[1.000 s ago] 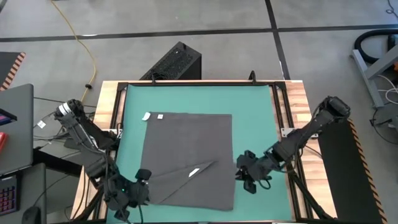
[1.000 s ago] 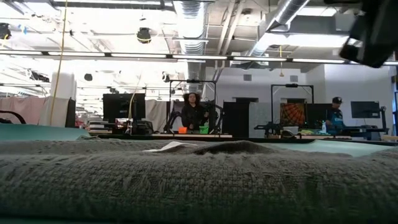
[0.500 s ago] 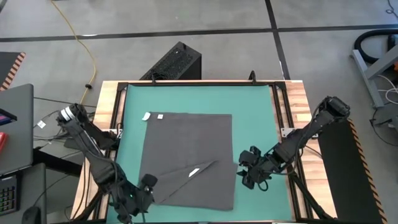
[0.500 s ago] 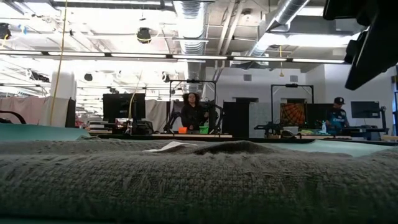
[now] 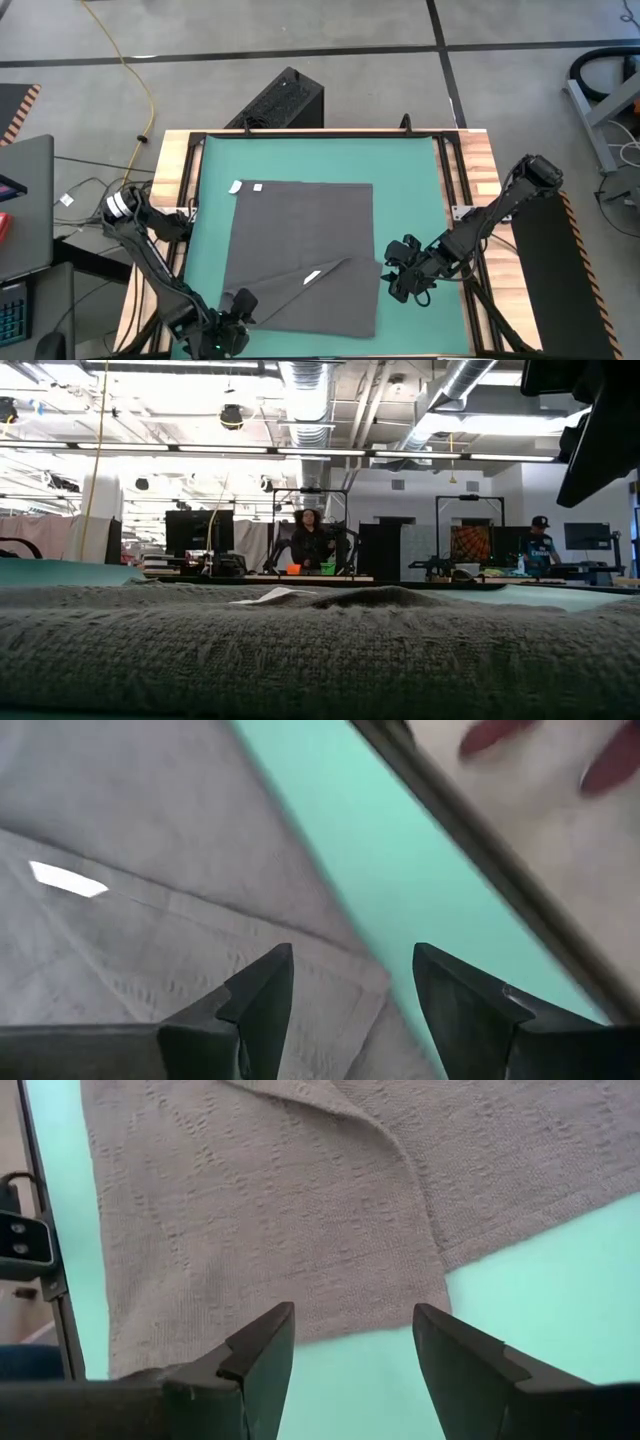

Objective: Roll towel
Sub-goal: Roll the gray towel on the table

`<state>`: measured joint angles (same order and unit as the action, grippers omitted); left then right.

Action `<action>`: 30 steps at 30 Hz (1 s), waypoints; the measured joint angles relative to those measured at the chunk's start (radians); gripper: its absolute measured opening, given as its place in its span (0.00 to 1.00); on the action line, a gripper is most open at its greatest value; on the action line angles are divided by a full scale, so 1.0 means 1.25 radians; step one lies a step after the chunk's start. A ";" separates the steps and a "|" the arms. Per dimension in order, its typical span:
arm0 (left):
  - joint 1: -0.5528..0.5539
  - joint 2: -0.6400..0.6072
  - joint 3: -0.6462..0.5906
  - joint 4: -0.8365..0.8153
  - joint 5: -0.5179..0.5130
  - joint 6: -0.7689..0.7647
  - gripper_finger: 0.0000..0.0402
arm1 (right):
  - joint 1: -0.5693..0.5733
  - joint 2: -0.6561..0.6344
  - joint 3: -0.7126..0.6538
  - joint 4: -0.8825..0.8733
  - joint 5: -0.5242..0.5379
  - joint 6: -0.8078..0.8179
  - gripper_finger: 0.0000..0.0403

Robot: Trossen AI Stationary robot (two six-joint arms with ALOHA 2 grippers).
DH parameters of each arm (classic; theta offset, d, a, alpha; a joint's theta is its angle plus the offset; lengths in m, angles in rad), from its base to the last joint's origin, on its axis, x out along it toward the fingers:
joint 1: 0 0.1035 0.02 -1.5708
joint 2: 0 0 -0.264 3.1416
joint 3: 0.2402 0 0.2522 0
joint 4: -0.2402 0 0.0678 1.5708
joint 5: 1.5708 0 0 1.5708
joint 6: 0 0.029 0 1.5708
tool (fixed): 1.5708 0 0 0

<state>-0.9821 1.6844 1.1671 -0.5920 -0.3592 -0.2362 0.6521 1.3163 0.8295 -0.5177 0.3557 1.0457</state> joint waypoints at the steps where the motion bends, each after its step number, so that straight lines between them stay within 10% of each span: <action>1: 0.000 0.010 0.000 0.000 0.001 0.014 0.49 | 0.000 0.000 0.000 0.000 0.000 0.003 0.57; 30: 0.002 0.120 0.000 -0.006 -0.039 0.036 0.49 | 0.000 0.000 0.000 0.000 0.011 0.031 0.56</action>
<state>-0.9794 1.8343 1.1671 -0.5992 -0.4082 -0.1908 0.6521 1.3167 0.8295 -0.5182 0.3695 1.0843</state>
